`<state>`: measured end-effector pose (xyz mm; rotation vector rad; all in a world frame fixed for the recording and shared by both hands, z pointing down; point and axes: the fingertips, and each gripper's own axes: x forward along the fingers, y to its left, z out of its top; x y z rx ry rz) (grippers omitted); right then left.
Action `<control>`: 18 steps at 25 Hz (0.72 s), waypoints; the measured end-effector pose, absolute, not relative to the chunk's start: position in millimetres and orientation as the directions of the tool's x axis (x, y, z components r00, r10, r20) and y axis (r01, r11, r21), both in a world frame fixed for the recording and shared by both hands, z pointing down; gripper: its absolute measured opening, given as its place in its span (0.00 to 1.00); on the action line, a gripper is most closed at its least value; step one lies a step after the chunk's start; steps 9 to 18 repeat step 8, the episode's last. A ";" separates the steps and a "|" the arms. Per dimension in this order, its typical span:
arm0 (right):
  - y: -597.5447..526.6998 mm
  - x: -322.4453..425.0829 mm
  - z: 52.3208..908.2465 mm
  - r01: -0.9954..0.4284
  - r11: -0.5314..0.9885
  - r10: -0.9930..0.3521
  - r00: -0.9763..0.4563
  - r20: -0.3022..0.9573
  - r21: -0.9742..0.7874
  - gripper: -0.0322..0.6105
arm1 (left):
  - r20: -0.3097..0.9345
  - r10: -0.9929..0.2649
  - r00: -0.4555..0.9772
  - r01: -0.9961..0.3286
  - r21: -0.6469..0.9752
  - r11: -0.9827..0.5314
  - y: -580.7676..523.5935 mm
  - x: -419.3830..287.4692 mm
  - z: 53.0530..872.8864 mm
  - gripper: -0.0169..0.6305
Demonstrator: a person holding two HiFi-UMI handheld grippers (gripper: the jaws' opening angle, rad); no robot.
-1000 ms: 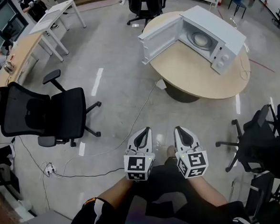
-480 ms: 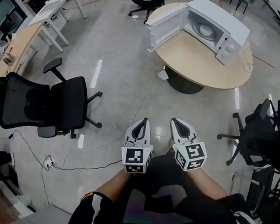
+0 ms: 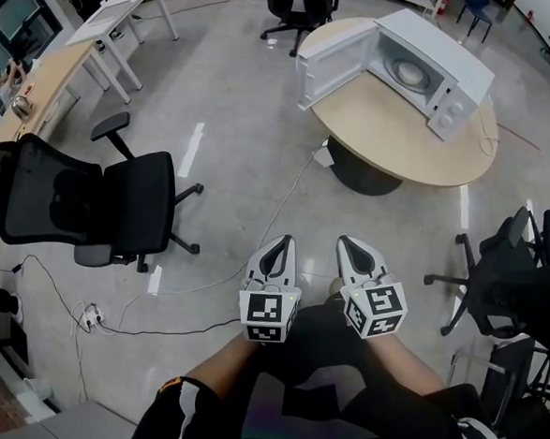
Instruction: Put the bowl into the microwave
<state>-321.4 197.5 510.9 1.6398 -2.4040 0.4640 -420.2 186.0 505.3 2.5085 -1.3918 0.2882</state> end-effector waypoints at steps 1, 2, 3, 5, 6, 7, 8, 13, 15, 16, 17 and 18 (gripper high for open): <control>197.2 -321.2 509.7 -0.930 0.338 -0.870 -0.367 0.330 -0.144 0.07 | 0.295 -0.801 0.521 -0.852 0.127 -0.508 185.7 -420.7 505.0 0.10; 197.0 -320.7 508.4 -0.930 0.339 -0.871 -0.367 0.328 -0.141 0.07 | 0.296 -0.801 0.520 -0.853 0.127 -0.506 185.3 -420.8 505.2 0.10; 196.8 -319.9 507.1 -0.930 0.340 -0.871 -0.367 0.327 -0.138 0.07 | 0.296 -0.802 0.519 -0.853 0.126 -0.506 185.0 -420.2 504.9 0.10; 196.4 -318.1 504.7 -0.930 0.342 -0.871 -0.368 0.326 -0.134 0.07 | 0.288 -0.803 0.522 -0.852 0.126 -0.508 184.2 -417.7 501.3 0.10; 196.2 -317.3 503.7 -0.930 0.343 -0.871 -0.368 0.326 -0.133 0.07 | 0.285 -0.803 0.523 -0.851 0.126 -0.509 183.7 -416.6 499.2 0.10; 195.9 -316.5 502.7 -0.930 0.343 -0.871 -0.368 0.327 -0.132 0.07 | 0.281 -0.804 0.523 -0.851 0.126 -0.510 183.0 -415.6 497.2 0.10; 195.7 -315.7 501.8 -0.930 0.343 -0.871 -0.367 0.327 -0.131 0.07 | 0.278 -0.805 0.524 -0.851 0.126 -0.510 182.3 -414.7 495.3 0.10; 195.7 -315.7 501.8 -0.930 0.343 -0.871 -0.367 0.327 -0.131 0.07 | 0.278 -0.805 0.524 -0.851 0.126 -0.510 182.3 -414.7 495.3 0.10; 195.7 -315.7 501.8 -0.930 0.343 -0.871 -0.367 0.327 -0.131 0.07 | 0.278 -0.805 0.524 -0.851 0.126 -0.510 182.3 -414.7 495.3 0.10; 195.7 -315.7 501.8 -0.930 0.343 -0.871 -0.367 0.327 -0.131 0.07 | 0.278 -0.805 0.524 -0.851 0.126 -0.510 182.3 -414.7 495.3 0.10; 195.7 -315.7 501.8 -0.930 0.343 -0.871 -0.367 0.327 -0.131 0.07 | 0.278 -0.805 0.524 -0.851 0.126 -0.510 182.3 -414.7 495.3 0.10; 195.7 -315.7 501.8 -0.930 0.343 -0.871 -0.367 0.327 -0.131 0.07 | 0.278 -0.805 0.524 -0.851 0.126 -0.510 182.3 -414.7 495.3 0.10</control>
